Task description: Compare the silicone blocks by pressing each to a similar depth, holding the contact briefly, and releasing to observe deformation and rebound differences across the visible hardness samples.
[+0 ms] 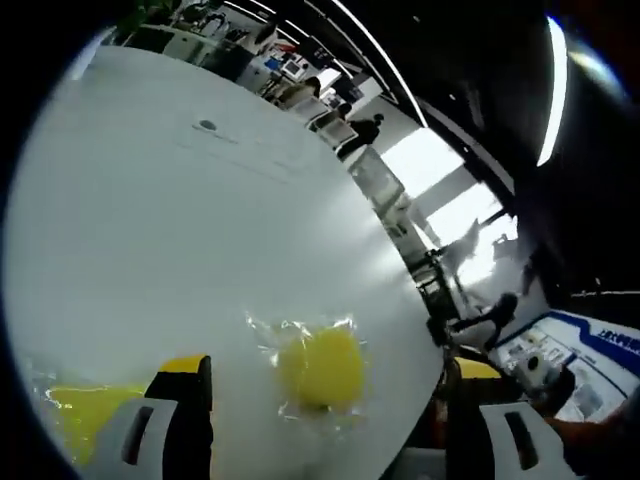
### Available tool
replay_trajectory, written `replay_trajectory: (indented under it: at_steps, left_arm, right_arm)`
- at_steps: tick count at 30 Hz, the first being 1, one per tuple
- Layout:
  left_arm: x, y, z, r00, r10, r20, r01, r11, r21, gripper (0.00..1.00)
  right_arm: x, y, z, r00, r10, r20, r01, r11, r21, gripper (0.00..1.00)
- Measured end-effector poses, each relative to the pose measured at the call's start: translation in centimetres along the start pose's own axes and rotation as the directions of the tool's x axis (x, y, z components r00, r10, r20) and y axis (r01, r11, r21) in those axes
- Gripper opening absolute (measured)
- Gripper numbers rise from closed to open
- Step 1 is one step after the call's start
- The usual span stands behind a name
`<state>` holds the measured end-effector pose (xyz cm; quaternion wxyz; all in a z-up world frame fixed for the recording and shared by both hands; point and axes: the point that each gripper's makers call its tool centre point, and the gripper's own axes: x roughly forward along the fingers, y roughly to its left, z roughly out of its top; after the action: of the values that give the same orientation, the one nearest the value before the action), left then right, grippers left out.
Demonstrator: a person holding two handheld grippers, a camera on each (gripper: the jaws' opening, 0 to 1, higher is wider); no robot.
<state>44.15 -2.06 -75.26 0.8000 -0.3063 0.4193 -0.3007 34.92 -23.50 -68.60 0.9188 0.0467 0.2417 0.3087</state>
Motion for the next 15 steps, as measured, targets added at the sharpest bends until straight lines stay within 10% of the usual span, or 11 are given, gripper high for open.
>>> replay_trajectory:
  at_steps: [15]
  left_arm:
    - [2.3, 0.0, -2.3, 0.993, -0.004, -0.117, -0.003, 0.998, -0.063, 0.65]
  right_arm:
    - [1.9, 0.5, -0.4, 0.999, 0.033, -0.005, -0.033, 0.999, 0.022, 0.97]
